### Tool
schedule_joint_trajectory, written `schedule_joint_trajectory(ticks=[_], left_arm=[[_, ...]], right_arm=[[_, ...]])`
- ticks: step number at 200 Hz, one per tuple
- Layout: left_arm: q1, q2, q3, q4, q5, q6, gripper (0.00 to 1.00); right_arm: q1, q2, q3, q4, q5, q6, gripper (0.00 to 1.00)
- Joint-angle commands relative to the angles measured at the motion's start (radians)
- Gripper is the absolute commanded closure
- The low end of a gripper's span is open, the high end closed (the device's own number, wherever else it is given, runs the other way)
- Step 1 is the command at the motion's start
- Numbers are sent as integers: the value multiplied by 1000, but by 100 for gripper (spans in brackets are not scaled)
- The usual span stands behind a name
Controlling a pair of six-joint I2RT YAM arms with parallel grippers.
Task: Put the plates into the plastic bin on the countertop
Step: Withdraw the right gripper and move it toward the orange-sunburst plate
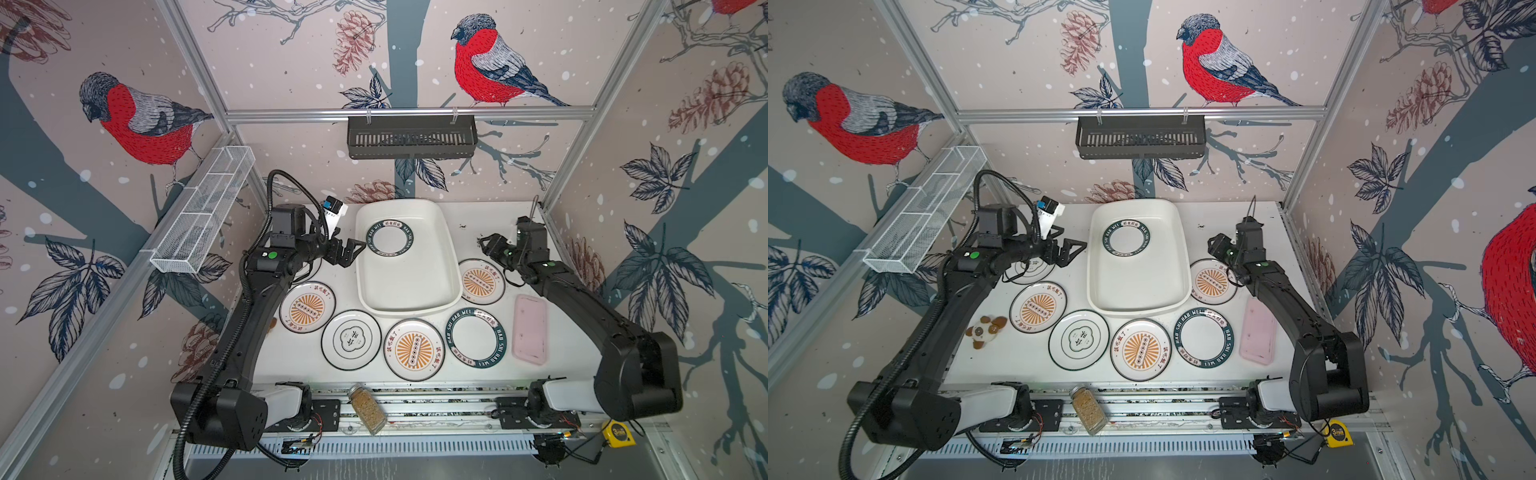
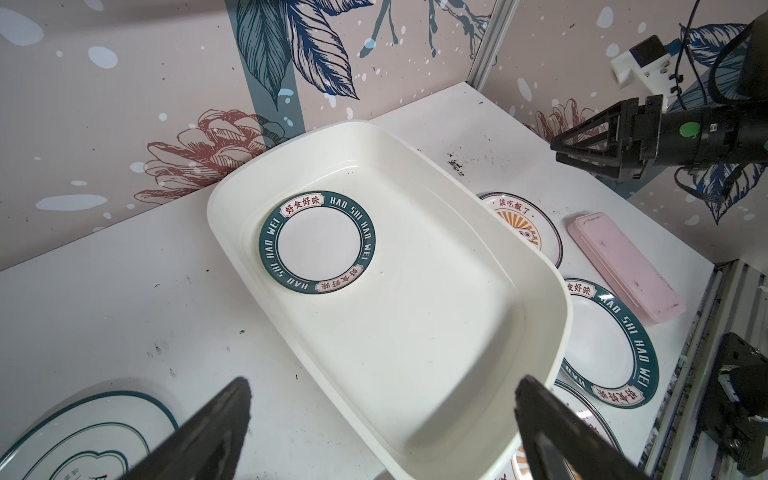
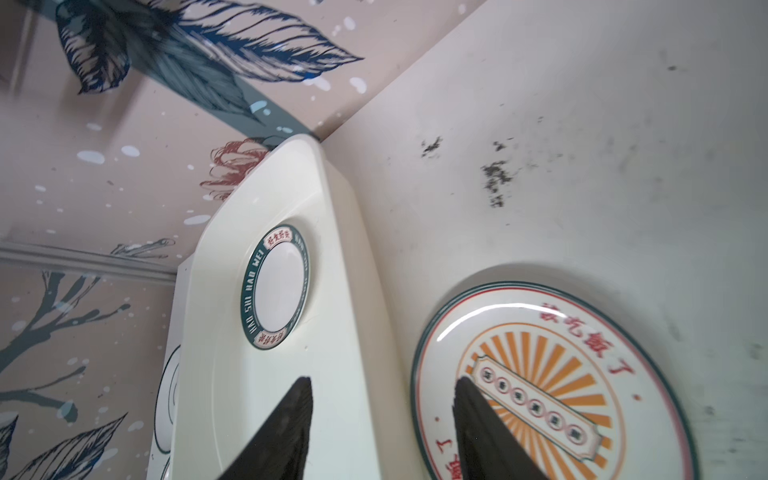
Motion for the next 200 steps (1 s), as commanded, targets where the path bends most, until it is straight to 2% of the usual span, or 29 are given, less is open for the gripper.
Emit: schedule_joint_trajectory(ticks=[1,21,38,90,156,200], left_arm=[[-3,10,5,-16,34,30,2],[-4,32,20,-35,53,35,2],[-6,40,27,-47,60,46,2],[-14,41,11,-53,103,53,2],[-35,78,22,-77,136,82,2],[-42,73,19,-61,131,71,2]], right_arm=[[-107,-25,-45,17,-147,-2,44],[-205,-17,-78,5,-248,-16,46],[-240,-10,-79,-68,-242,-57,46],[-246,-83,-154,-186,-190,-96,46],[-239,-128,-329,-105,-249,-83,46],[-217,-103,-334,-109,-232,-90,50]])
